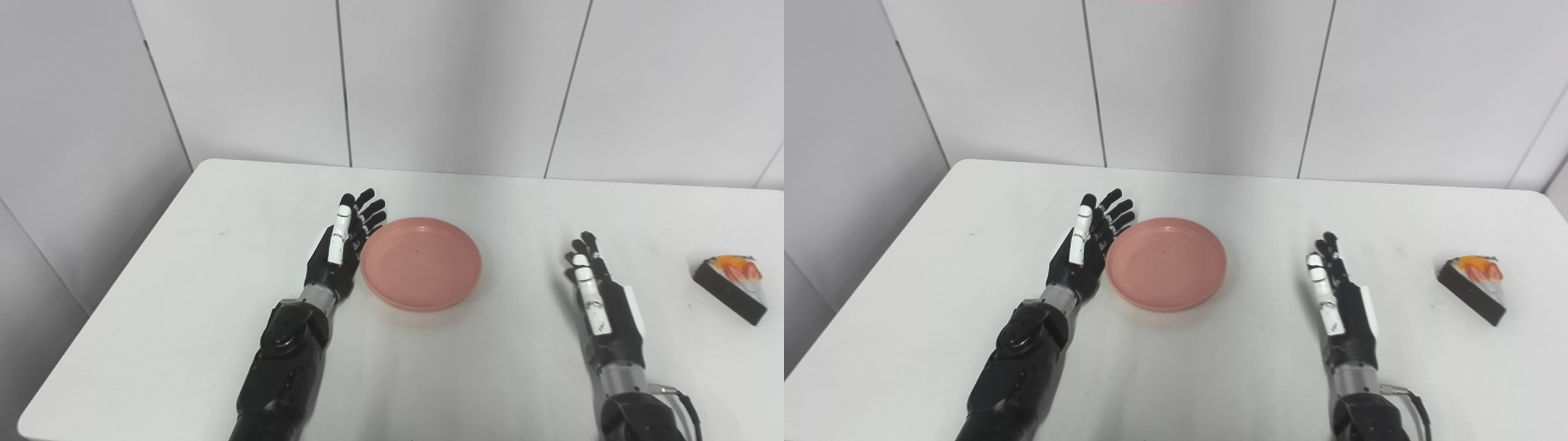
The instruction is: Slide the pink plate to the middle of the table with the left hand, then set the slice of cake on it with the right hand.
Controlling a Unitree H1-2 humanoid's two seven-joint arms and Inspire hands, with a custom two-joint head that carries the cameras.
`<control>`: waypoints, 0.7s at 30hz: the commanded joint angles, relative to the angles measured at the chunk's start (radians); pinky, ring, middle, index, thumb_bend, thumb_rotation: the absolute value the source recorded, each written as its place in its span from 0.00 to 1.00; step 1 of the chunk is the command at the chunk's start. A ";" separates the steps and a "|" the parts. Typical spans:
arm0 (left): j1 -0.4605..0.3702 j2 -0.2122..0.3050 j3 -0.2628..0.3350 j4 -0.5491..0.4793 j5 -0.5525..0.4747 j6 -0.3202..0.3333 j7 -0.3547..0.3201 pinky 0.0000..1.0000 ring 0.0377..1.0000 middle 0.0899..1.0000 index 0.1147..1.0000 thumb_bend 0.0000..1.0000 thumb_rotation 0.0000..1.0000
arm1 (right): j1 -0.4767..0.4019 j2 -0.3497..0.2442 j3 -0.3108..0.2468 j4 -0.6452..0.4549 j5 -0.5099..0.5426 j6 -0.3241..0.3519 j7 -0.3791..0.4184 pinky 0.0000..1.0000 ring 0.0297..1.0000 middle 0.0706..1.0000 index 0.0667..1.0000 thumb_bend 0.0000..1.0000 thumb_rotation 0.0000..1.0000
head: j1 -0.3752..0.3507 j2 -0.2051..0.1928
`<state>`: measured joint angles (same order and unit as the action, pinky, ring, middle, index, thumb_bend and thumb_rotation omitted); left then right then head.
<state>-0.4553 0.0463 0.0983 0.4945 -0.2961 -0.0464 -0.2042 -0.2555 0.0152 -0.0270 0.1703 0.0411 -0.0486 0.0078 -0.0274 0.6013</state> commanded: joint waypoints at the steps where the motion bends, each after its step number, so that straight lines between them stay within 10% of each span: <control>1: 0.006 -0.014 -0.004 -0.034 -0.001 0.019 -0.002 0.94 0.93 0.92 0.91 0.71 1.00 | -0.019 0.019 0.009 -0.010 -0.011 -0.044 -0.013 0.94 0.93 0.94 0.95 0.51 0.80 | -0.017 0.003; 21: 0.059 -0.032 -0.047 -0.121 0.001 0.069 -0.039 0.97 0.95 0.94 0.93 0.70 1.00 | -0.038 0.023 0.055 0.005 -0.019 -0.025 0.000 0.97 0.97 0.98 1.00 0.52 0.86 | -0.149 0.029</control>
<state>-0.3914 0.0156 0.0637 0.3892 -0.2957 0.0009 -0.2245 -0.2673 0.0297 0.0206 0.1866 0.0158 -0.0488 -0.0077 -0.1763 0.6305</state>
